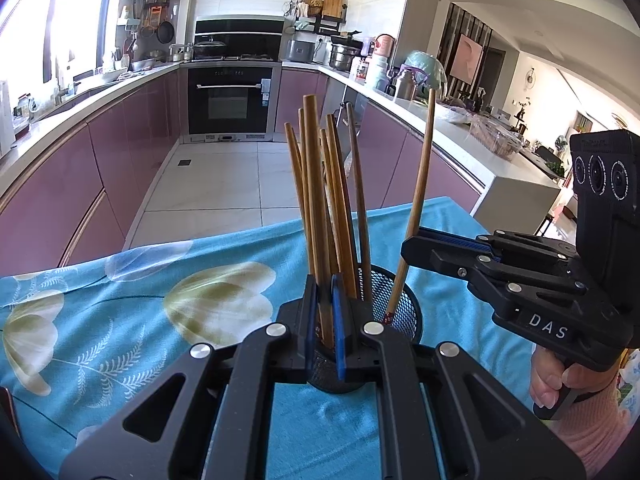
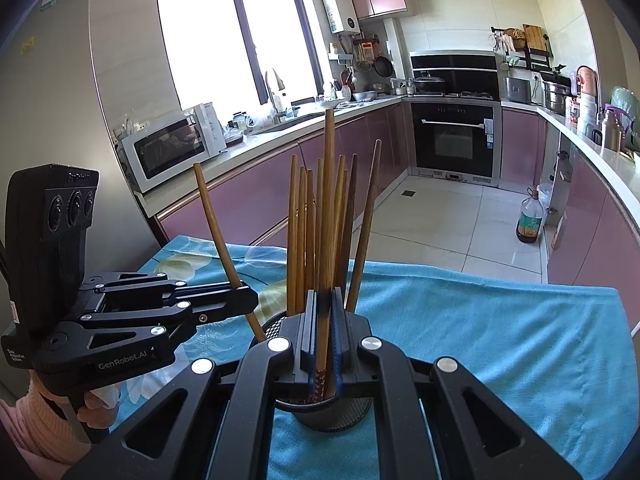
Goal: Organize utensils
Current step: 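Lower both chopsticks into the mesh holder among the others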
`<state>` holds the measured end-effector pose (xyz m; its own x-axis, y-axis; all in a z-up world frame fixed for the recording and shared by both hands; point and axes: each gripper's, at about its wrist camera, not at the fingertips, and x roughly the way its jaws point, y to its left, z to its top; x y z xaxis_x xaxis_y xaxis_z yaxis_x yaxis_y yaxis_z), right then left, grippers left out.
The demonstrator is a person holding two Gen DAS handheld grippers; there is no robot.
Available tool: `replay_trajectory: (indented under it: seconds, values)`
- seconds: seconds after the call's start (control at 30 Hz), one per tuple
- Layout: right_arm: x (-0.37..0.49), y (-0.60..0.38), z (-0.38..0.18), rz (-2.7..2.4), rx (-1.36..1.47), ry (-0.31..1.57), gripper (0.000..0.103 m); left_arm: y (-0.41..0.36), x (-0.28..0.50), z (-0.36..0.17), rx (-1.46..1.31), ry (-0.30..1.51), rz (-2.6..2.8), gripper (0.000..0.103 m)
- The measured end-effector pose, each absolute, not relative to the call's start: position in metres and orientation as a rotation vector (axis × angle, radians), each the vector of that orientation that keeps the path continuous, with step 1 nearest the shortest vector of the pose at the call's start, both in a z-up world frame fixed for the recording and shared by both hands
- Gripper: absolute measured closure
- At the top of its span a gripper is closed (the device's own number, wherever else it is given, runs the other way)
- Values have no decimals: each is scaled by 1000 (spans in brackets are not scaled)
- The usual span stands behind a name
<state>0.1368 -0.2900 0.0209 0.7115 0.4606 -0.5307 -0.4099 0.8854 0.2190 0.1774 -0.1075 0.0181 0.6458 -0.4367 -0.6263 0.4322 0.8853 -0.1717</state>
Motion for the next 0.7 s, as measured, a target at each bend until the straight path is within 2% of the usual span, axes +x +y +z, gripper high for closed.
replay_trajectory:
  seconds: [0.7]
  values:
    - [150,-285,14,479,95,643,97,-113,195,13,8,726,-486,94]
